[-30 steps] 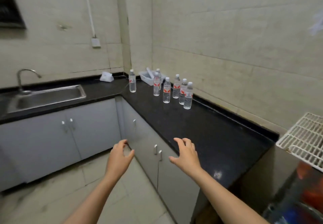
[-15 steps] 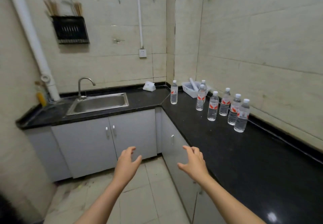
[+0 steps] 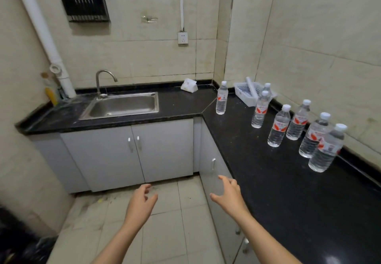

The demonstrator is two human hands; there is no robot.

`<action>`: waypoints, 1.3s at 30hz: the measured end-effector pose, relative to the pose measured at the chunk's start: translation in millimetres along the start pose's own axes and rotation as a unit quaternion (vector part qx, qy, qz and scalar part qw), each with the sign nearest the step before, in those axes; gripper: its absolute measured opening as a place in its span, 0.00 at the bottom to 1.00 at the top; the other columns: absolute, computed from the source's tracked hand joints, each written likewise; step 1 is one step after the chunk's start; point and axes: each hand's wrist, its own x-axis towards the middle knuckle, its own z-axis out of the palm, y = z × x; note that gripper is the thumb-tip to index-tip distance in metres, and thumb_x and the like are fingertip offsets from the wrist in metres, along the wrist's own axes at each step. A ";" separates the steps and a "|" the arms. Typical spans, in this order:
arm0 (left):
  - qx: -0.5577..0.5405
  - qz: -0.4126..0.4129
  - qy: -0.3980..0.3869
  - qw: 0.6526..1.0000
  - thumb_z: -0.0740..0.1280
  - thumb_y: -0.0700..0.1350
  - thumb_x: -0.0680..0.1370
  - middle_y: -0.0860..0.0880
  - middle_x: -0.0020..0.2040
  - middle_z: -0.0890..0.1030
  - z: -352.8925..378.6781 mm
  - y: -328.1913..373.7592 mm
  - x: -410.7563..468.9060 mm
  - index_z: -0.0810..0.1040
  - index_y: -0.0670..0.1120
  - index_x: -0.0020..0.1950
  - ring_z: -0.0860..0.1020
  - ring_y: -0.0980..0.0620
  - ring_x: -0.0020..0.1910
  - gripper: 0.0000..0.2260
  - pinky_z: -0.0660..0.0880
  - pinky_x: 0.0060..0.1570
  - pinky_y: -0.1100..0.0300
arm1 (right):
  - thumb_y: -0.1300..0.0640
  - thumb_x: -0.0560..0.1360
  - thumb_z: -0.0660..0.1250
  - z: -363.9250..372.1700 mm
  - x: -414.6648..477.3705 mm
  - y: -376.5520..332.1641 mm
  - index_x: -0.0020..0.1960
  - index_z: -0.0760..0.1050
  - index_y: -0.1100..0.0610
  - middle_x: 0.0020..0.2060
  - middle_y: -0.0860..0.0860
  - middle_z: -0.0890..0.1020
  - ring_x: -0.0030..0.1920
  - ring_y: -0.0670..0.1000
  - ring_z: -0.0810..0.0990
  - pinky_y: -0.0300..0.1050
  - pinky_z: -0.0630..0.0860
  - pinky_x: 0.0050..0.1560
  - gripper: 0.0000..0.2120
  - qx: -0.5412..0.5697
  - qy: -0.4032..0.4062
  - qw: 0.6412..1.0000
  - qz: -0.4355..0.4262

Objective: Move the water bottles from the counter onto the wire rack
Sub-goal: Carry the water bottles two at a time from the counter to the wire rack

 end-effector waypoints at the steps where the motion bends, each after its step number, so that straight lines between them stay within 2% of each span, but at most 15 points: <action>1: -0.001 -0.011 0.000 1.000 0.66 0.41 0.74 0.40 0.60 0.76 3.2 -5.7 9.0 0.71 0.40 0.63 0.75 0.45 0.52 0.18 0.69 0.52 0.56 | 0.50 0.72 0.67 1.6 9.8 1.5 0.72 0.57 0.53 0.69 0.56 0.62 0.69 0.55 0.62 0.45 0.63 0.66 0.32 -0.004 -0.003 1.000 0.006; 7: -0.027 -0.053 0.001 0.998 0.66 0.40 0.74 0.38 0.57 0.76 24.8 -30.5 87.3 0.72 0.39 0.62 0.75 0.43 0.51 0.17 0.69 0.50 0.55 | 0.51 0.73 0.67 8.8 85.3 -2.6 0.72 0.57 0.53 0.68 0.55 0.63 0.69 0.54 0.62 0.43 0.64 0.64 0.32 -0.007 -0.011 0.999 0.030; 11: -0.046 -0.066 -0.001 0.997 0.67 0.37 0.73 0.36 0.56 0.77 42.4 -34.0 162.1 0.73 0.36 0.60 0.73 0.45 0.46 0.17 0.66 0.48 0.57 | 0.53 0.72 0.67 5.5 150.2 -11.4 0.70 0.60 0.53 0.67 0.56 0.64 0.67 0.56 0.63 0.47 0.66 0.65 0.29 -0.018 -0.002 0.999 0.049; 13: -0.059 -0.071 -0.009 0.996 0.67 0.36 0.72 0.34 0.55 0.77 50.1 -28.2 205.5 0.73 0.35 0.59 0.75 0.43 0.47 0.16 0.67 0.49 0.55 | 0.53 0.71 0.67 -1.4 185.6 -19.9 0.69 0.61 0.52 0.66 0.56 0.65 0.67 0.56 0.64 0.48 0.67 0.65 0.29 -0.020 0.008 0.998 0.064; 17: -0.071 -0.050 -0.039 0.995 0.66 0.39 0.74 0.35 0.55 0.77 67.0 -0.9 292.7 0.72 0.36 0.60 0.76 0.38 0.53 0.16 0.71 0.54 0.48 | 0.53 0.71 0.68 -17.4 253.1 -37.1 0.70 0.61 0.53 0.67 0.56 0.65 0.67 0.55 0.64 0.47 0.66 0.65 0.30 -0.004 0.050 0.995 0.081; 20: -0.069 -0.025 -0.071 0.995 0.65 0.38 0.75 0.35 0.56 0.75 84.7 26.8 339.1 0.71 0.36 0.61 0.74 0.37 0.55 0.16 0.71 0.54 0.48 | 0.54 0.72 0.68 -16.8 283.1 -38.4 0.70 0.62 0.53 0.67 0.56 0.65 0.68 0.55 0.64 0.45 0.65 0.64 0.30 0.021 0.060 0.993 0.103; 22: -0.063 -0.021 -0.099 0.993 0.65 0.37 0.74 0.35 0.55 0.75 102.4 39.2 354.8 0.71 0.35 0.61 0.75 0.38 0.53 0.16 0.71 0.54 0.48 | 0.54 0.72 0.69 -11.8 292.3 -29.3 0.70 0.62 0.53 0.67 0.57 0.65 0.68 0.55 0.64 0.45 0.65 0.65 0.30 0.030 0.050 0.990 0.130; 25: -0.066 -0.009 -0.146 0.987 0.65 0.37 0.74 0.34 0.55 0.76 130.3 54.1 372.7 0.71 0.35 0.61 0.73 0.45 0.46 0.16 0.70 0.53 0.52 | 0.53 0.72 0.68 -15.3 310.8 -10.1 0.70 0.62 0.54 0.67 0.57 0.65 0.68 0.56 0.64 0.46 0.64 0.67 0.30 0.060 0.059 0.981 0.177; 30: -0.059 0.004 -0.176 0.983 0.65 0.37 0.75 0.42 0.50 0.73 162.8 85.1 423.5 0.71 0.36 0.61 0.72 0.47 0.45 0.15 0.67 0.47 0.58 | 0.55 0.71 0.70 -45.5 366.7 21.8 0.68 0.65 0.57 0.65 0.60 0.69 0.67 0.57 0.67 0.47 0.64 0.66 0.28 0.110 0.125 0.962 0.216; 34: -0.043 0.028 -0.158 0.986 0.65 0.37 0.75 0.41 0.50 0.75 171.9 115.9 479.6 0.72 0.37 0.60 0.73 0.46 0.45 0.15 0.67 0.49 0.58 | 0.58 0.70 0.71 -70.6 426.6 45.4 0.67 0.67 0.59 0.63 0.62 0.71 0.65 0.59 0.69 0.50 0.66 0.65 0.27 0.157 0.201 0.943 0.214; 39: -0.022 0.053 -0.128 0.990 0.65 0.36 0.75 0.41 0.49 0.74 178.3 159.5 544.8 0.72 0.36 0.61 0.73 0.46 0.46 0.15 0.65 0.48 0.59 | 0.61 0.72 0.69 -86.9 492.1 55.6 0.66 0.68 0.61 0.62 0.61 0.72 0.64 0.58 0.71 0.49 0.67 0.63 0.24 0.239 0.298 0.894 0.235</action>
